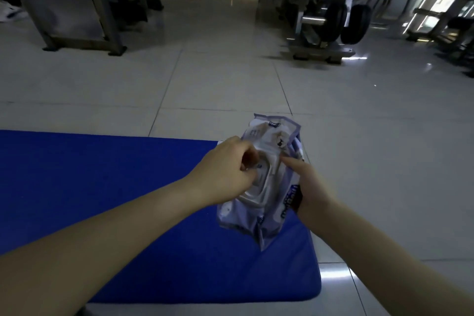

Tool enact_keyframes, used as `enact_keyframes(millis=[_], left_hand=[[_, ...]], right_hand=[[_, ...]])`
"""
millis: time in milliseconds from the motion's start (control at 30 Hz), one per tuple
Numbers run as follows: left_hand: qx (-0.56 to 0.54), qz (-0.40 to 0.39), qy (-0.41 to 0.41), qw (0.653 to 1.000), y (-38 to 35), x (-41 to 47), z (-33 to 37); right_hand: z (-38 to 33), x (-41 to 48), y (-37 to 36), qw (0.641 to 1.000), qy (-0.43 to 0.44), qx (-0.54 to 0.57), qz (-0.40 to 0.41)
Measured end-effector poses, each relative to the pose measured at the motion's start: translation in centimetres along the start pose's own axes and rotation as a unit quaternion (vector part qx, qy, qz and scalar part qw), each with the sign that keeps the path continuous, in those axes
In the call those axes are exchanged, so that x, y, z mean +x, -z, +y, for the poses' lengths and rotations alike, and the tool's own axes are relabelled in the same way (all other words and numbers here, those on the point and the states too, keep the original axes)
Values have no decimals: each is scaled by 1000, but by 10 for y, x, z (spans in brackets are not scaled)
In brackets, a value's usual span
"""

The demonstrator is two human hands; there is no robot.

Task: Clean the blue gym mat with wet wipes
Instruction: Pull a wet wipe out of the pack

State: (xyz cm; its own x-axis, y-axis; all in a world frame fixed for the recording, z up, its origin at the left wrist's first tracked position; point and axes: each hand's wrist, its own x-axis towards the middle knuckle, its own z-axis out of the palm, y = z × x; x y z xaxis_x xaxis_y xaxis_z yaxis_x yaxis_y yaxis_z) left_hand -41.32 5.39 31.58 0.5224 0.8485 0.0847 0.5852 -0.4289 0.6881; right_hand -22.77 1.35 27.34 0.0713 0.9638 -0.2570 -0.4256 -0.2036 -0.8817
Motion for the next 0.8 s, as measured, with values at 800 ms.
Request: enact_keyframes(millis=[800], left_hand=[[14, 0, -164, 986, 6, -32, -3]], right_hand=[[-11, 0, 4, 996, -9, 28, 84]])
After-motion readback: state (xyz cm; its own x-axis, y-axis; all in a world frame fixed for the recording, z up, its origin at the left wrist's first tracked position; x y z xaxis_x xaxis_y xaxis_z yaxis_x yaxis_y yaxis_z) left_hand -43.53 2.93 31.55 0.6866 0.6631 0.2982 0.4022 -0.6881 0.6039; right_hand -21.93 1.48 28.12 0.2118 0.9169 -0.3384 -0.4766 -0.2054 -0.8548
